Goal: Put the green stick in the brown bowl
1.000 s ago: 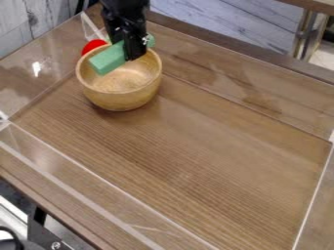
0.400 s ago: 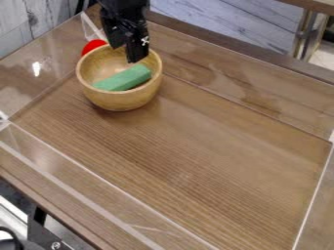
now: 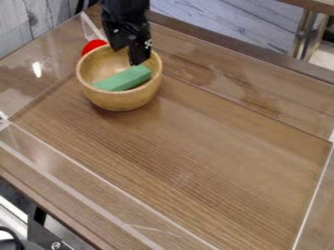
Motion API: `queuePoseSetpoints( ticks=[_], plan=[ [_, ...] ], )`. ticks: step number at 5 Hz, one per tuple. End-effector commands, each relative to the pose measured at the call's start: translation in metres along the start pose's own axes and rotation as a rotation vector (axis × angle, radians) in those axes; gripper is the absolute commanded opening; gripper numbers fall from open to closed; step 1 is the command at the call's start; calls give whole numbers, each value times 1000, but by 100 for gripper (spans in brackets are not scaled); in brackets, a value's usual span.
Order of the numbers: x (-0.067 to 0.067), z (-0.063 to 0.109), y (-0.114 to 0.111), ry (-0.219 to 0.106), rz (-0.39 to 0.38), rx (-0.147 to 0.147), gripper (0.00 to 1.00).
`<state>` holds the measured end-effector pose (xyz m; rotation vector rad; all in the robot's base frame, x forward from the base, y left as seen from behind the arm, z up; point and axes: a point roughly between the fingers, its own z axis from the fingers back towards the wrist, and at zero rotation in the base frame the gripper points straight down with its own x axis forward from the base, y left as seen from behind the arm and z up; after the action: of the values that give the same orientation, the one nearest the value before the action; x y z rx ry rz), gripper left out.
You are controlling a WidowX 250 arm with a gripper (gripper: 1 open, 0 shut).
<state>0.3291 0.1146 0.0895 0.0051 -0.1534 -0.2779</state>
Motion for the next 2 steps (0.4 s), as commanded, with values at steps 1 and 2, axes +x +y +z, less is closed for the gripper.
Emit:
queuePoseSetpoints(
  ticks=[1, 2],
  plan=[
    [8, 8, -4, -28, -6, 21, 100],
    [12, 8, -10, -26, -2, 17, 100]
  ],
)
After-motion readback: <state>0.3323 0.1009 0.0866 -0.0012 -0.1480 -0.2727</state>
